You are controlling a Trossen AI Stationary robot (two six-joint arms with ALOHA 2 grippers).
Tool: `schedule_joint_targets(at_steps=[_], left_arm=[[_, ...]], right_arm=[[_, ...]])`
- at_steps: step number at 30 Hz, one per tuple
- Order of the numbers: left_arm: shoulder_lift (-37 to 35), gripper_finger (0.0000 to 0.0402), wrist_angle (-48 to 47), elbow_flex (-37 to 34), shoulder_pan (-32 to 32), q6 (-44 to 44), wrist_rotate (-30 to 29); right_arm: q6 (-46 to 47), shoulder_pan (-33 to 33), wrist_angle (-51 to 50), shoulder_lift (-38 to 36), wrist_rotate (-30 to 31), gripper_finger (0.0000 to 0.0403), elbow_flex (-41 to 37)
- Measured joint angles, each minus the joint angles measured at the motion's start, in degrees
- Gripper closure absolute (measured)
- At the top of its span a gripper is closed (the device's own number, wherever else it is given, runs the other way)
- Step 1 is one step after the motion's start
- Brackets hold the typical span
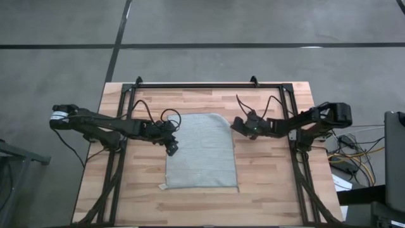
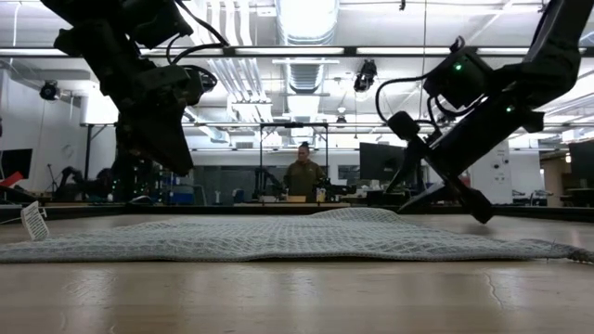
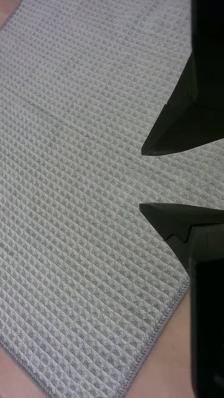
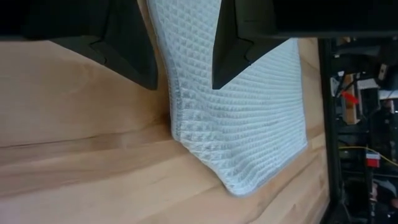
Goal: Fold microfiber towels
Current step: Fold the microfiber cloth on the table
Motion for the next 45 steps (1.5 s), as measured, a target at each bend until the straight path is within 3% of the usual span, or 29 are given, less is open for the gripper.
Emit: schedule_joint_targets(at_steps=[8,20,34,45], left_arm=[[0.0,0.0264,0.01,0.0,0.01,0.0,0.0],[0.0,0.0264,0.01,-0.02,0.0,0.0,0.0],[0.0,0.0264,0.01,-0.02,0.0,-0.02,0.0],[0.0,0.0264,0.01,-0.02,0.0,0.0,0.0]], right_arm=[[-0.46,-0.96,3.27,4.48,-0.21,0.0266,1.27],[-0.19,-1.64,3.83,4.73,-1.25,0.0271,1.41],[-1.55,-1.55,3.87,4.73,-1.68,0.0372,1.41],[-9.78,-1.56,3.81,4.54,-1.39,0.0394,2.75]])
